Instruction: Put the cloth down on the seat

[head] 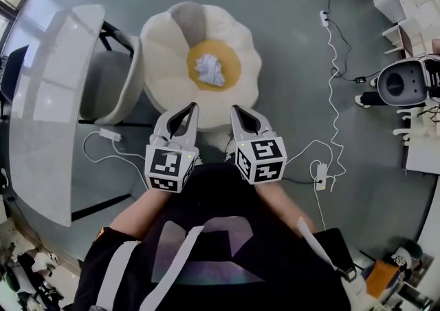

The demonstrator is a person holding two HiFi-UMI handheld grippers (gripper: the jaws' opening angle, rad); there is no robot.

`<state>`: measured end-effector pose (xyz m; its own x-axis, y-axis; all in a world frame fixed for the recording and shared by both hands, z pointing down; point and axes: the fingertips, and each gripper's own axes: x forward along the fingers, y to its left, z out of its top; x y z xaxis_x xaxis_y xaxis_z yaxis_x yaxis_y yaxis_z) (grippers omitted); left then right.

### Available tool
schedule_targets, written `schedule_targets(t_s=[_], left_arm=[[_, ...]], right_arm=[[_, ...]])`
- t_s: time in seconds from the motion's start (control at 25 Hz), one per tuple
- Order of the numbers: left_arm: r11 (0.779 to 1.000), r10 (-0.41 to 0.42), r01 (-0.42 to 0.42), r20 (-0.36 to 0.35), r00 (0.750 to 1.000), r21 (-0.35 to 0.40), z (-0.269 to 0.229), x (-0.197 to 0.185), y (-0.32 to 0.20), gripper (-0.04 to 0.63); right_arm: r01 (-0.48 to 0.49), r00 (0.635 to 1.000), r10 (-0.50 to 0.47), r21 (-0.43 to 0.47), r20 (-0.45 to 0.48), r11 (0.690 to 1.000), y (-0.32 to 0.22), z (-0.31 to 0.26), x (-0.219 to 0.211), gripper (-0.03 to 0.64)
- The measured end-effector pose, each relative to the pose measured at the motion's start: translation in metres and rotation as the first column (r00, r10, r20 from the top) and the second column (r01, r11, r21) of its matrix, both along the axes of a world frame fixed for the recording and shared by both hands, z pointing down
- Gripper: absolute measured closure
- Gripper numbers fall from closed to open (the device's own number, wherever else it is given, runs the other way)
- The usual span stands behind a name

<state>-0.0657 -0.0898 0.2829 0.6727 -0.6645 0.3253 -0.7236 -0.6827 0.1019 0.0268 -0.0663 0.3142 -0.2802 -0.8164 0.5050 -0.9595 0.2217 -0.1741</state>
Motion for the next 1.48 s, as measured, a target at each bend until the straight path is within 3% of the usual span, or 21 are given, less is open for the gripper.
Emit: schedule_targets(t_s=[0.36,0.6,1.48], left_arm=[[0.999,-0.039,0.04,-0.029,0.999,0.025,-0.011,0.043,0.02,0.597],[0.998,-0.053,0.053,-0.016,0.998,0.013,-0.004,0.062,0.026,0.597],[0.999,-0.035,0.035,-0.015,0.999,-0.01,0.006,0.05,0.006,0.597]], right_arm=[[0.1,0.994,-0.098,0.039,-0.051,0.994,0.021,-0.018,0.033,0.617],[0.126,0.991,-0.125,0.017,-0.047,0.992,0.027,-0.01,0.052,0.618],[0.095,0.995,-0.096,-0.029,-0.034,0.995,0.015,0.009,0.045,0.617]])
